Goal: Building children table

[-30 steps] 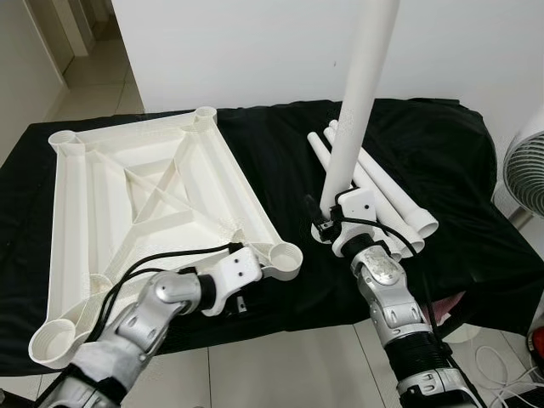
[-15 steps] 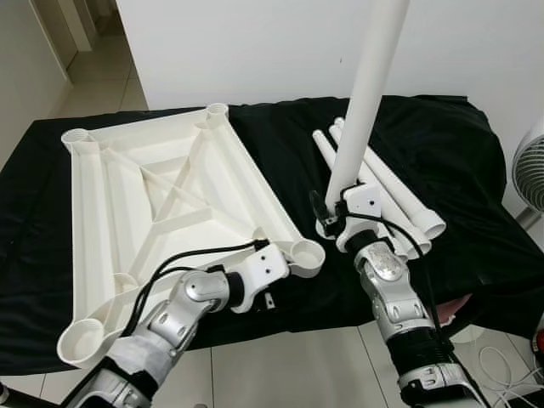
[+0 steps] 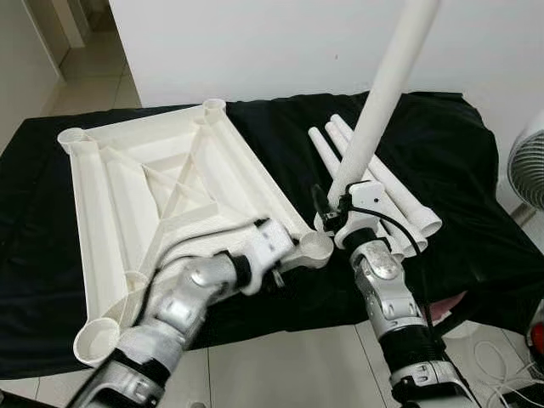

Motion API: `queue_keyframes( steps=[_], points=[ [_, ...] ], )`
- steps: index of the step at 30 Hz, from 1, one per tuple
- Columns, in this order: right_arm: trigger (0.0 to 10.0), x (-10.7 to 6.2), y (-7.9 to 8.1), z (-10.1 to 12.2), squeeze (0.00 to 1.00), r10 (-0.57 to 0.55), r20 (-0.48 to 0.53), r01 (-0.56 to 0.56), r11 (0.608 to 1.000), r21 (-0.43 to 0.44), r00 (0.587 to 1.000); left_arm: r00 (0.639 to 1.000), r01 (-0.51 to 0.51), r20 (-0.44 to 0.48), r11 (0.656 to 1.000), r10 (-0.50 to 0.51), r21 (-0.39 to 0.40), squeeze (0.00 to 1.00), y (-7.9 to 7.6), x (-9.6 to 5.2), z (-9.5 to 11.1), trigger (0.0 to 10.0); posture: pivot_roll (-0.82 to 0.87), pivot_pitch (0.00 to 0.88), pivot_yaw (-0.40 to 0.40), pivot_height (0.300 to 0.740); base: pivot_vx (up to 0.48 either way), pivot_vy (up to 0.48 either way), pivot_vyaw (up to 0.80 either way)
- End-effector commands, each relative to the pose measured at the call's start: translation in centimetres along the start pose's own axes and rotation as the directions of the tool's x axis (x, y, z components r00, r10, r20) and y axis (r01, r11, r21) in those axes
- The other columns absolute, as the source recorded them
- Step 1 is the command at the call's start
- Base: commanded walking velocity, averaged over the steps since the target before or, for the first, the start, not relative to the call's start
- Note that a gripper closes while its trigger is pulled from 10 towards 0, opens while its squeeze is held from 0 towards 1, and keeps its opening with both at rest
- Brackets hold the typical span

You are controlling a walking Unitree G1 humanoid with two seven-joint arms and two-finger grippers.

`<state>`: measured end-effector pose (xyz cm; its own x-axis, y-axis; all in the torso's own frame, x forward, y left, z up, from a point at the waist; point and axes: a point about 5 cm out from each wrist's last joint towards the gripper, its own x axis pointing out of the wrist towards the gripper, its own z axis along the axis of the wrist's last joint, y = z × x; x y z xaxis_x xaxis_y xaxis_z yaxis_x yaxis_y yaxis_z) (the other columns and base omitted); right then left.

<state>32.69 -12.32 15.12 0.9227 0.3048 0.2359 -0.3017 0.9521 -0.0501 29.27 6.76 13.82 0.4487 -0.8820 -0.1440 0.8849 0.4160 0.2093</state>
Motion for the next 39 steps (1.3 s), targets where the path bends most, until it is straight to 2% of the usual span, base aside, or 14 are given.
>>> queue_keyframes(
  steps=[1,8,9,14,17,22,24,32,39],
  points=[
    [10.0,-0.1,0.9,0.4,0.0,0.046,0.044,-0.047,0.998,0.038,0.998,0.986,-0.167,0.001,0.983,0.168,-0.073,0.0,1.1,-1.3,-0.2,10.0,-0.06,0.0,-0.004,0.74,0.0,0.0,0.0],
    [10.0,0.1,1.3,0.6,0.0,0.066,0.06,-0.069,0.996,0.056,0.996,0.984,-0.175,0.018,0.981,0.177,-0.084,0.0,1.0,-1.9,-0.1,10.0,-0.05,0.0,-0.016,0.74,0.0,0.0,0.0],
    [10.0,0.1,1.5,0.6,0.0,0.076,0.065,-0.08,0.995,0.066,0.995,0.984,-0.171,0.03,0.98,0.175,-0.102,0.0,0.7,-2.1,-0.2,10.0,-0.05,0.0,-0.016,0.74,0.0,0.0,0.0],
    [10.0,0.1,1.8,0.5,0.0,0.096,0.063,-0.1,0.993,0.065,0.993,0.986,-0.151,0.055,0.984,0.157,-0.096,0.0,-0.4,-2.7,-0.5,10.0,-0.05,0.0,-0.024,0.74,0.0,0.0,0.0],
    [10.0,-0.2,1.7,0.3,0.0,0.1,0.056,-0.104,0.992,0.067,0.993,0.988,-0.127,0.075,0.986,0.136,-0.104,0.0,-1.3,-3.3,-0.7,10.0,-0.04,0.0,-0.036,0.74,0.0,0.0,0.0],
    [10.0,-0.5,1.6,0.2,0.0,0.101,0.05,-0.105,0.992,0.068,0.994,0.989,-0.119,0.078,0.988,0.127,-0.096,0.0,-1.4,-3.5,-0.6,10.0,-0.04,0.0,-0.038,0.74,0.0,0.0,0.0],
    [10.0,-1.2,1.6,-0.1,0.0,0.102,0.03,-0.104,0.992,0.074,0.994,0.99,-0.103,0.089,0.99,0.111,-0.094,0.0,-1.4,-3.9,-0.1,10.0,-0.04,0.0,-0.042,0.74,0.0,0.0,0.0],
    [10.0,-2.5,1.4,-1.1,0.0,0.106,-0.019,-0.105,0.993,0.06,0.994,0.99,-0.074,0.113,0.991,0.087,-0.11,0.0,-1.5,-4.0,0.5,10.0,-0.05,0.0,-0.041,0.74,0.0,0.0,0.0],
    [10.0,-2.6,1.3,-1.6,0.0,0.123,-0.041,-0.121,0.992,0.042,0.992,0.988,-0.055,0.137,0.992,0.07,-0.114,0.0,-1.9,-3.8,0.9,10.0,-0.06,0.0,-0.038,0.74,0.0,0.0,0.0]
  ],
)
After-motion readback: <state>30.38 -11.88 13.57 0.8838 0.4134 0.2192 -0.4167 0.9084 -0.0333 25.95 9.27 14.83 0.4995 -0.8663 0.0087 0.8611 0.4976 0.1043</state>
